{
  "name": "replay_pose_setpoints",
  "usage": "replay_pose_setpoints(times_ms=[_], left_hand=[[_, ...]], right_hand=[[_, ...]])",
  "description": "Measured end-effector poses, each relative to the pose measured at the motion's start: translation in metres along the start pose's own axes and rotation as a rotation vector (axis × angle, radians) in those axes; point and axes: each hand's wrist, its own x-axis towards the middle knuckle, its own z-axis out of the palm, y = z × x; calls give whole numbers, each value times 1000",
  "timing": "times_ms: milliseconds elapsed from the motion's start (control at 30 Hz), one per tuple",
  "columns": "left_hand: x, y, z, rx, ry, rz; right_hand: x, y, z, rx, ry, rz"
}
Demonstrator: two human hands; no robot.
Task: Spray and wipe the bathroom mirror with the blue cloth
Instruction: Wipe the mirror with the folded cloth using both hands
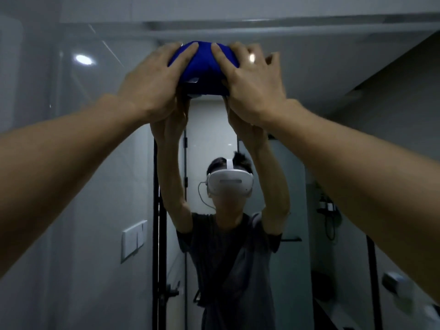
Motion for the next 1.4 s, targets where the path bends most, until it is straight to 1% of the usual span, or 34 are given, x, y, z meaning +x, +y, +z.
replay_pose_setpoints(times_ms=[133,333,467,633,733,933,1067,1167,1267,1400], left_hand=[[-42,15,5,21,-15,0],[-110,35,12,21,-92,111],[-166,57,19,31,-148,106],[-233,86,30,104,-109,222],[-276,108,38,124,-89,268],[-358,142,45,51,-98,321],[-404,158,53,-55,-164,360],[-441,172,64,-144,-200,310],[-478,186,73,-230,-270,262],[-504,196,81,-275,-342,232]], right_hand=[[-40,-8,5,-28,-12,-39],[-117,-30,16,-19,-25,-50],[-172,-44,21,4,-37,-73],[-250,-64,28,92,36,-81],[-298,-77,32,142,7,-103],[-381,-99,37,229,-99,-177],[-432,-114,42,262,-150,-235],[-467,-128,48,278,-165,-265],[-501,-140,54,279,-190,-288],[-535,-155,59,290,-293,-285]])
